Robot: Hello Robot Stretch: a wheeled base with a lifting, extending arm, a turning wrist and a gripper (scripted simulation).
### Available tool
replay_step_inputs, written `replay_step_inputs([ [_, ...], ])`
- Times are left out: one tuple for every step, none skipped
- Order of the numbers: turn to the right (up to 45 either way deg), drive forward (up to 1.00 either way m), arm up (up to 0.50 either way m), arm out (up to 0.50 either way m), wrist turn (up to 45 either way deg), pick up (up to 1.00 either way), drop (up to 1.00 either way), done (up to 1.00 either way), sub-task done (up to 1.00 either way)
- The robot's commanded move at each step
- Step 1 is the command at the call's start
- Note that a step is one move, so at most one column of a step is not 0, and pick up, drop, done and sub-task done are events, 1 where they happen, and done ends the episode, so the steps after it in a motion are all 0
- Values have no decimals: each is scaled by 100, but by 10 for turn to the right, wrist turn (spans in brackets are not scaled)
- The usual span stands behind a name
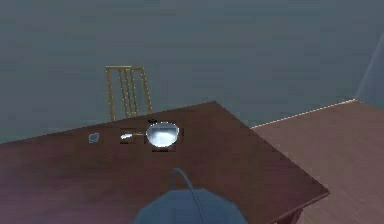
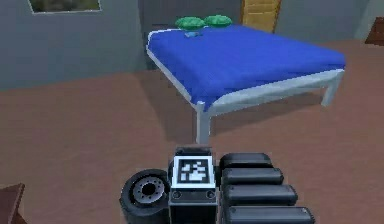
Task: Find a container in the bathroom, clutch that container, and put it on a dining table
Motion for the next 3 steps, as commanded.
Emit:
replay_step_inputs([
  [120,0,0,0,0,0,0,0,0],
  [-450,0,0,0,0,0,0,0,0],
  [-90,0,0,0,0,0,0,0,0],
])
